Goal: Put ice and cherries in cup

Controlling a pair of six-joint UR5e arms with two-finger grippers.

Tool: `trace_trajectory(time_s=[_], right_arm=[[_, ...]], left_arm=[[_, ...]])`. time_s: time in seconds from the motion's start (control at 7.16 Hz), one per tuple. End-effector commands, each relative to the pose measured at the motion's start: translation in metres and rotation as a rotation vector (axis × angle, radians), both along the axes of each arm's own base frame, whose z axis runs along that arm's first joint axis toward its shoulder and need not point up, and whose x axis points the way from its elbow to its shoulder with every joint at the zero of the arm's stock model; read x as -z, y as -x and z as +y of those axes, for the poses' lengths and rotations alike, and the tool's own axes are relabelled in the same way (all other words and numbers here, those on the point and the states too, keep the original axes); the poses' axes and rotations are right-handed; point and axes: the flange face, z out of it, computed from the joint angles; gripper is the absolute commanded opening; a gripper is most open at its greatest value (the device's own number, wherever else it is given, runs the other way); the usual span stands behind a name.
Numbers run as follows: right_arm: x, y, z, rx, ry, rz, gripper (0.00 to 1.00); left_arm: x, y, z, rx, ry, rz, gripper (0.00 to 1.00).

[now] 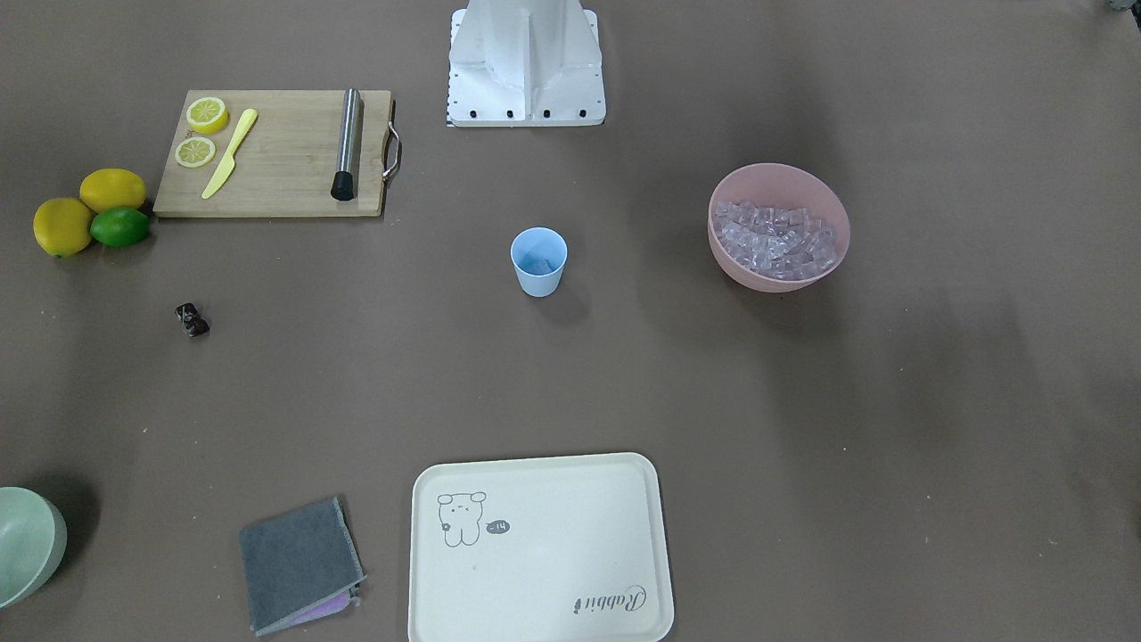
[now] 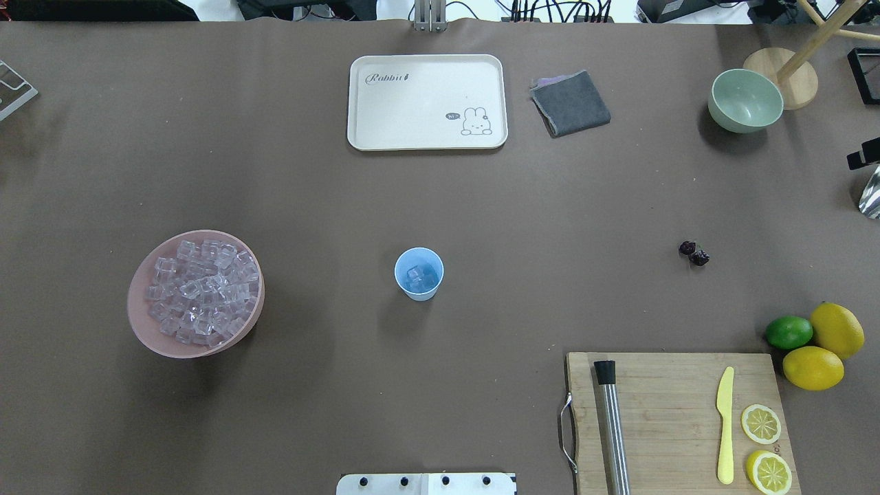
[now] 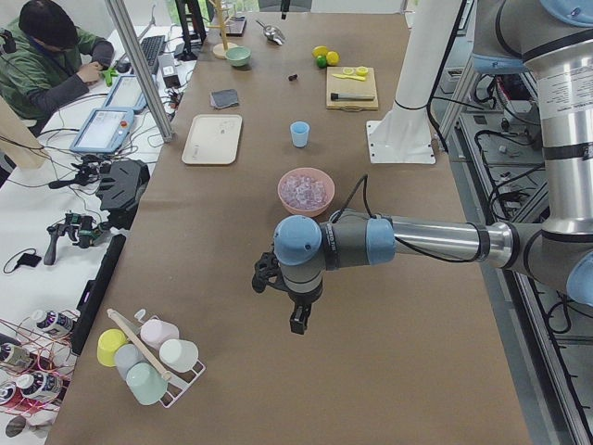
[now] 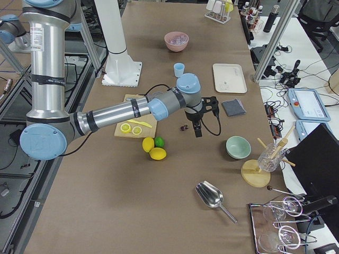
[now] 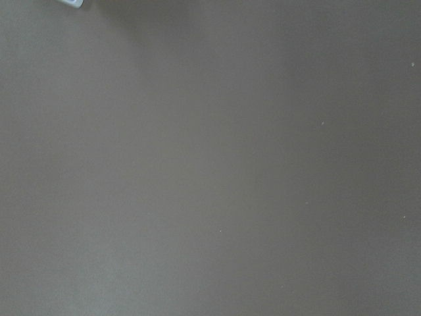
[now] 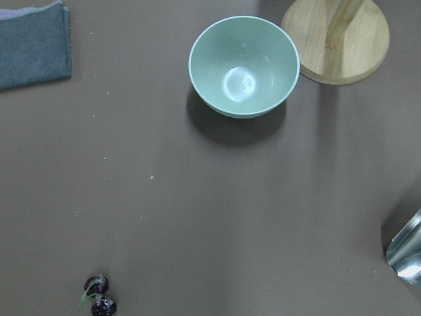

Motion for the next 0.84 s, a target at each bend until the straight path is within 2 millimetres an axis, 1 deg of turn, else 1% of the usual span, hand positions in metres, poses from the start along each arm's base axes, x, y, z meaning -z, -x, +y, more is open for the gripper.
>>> trace_trajectory(time_s=[0.0,0.14,0.28,0.42,0.56,0.7], right_arm=[[0.014,0.069,0.004,0.055,-0.024,-0.059,1.00],[0.035,0.109,-0.007,-0.024,-0.030,-0.035,1.00],[0.040,0.162,-0.002,-0.081,-0.027,0.018,1.00],[0.037,0.184,-0.004,-0.078,-0.030,0.035,1.00],[0.035,0.209,0.003,-0.038,-0.041,0.051,1.00],[0.024,0.219,0.009,-0.048,-0.080,0.116,1.00]], left_arm=[[-0.007,0.003,0.004,0.006,0.009,0.001,0.99],[-0.006,0.004,0.004,0.007,0.004,0.002,0.99],[-0.006,0.004,0.004,0.008,0.005,0.002,0.99],[-0.005,0.003,0.003,0.009,-0.006,0.002,0.99],[-0.006,0.003,0.004,0.008,-0.007,0.004,0.99],[-0.004,0.003,0.003,0.009,-0.009,0.005,0.99]])
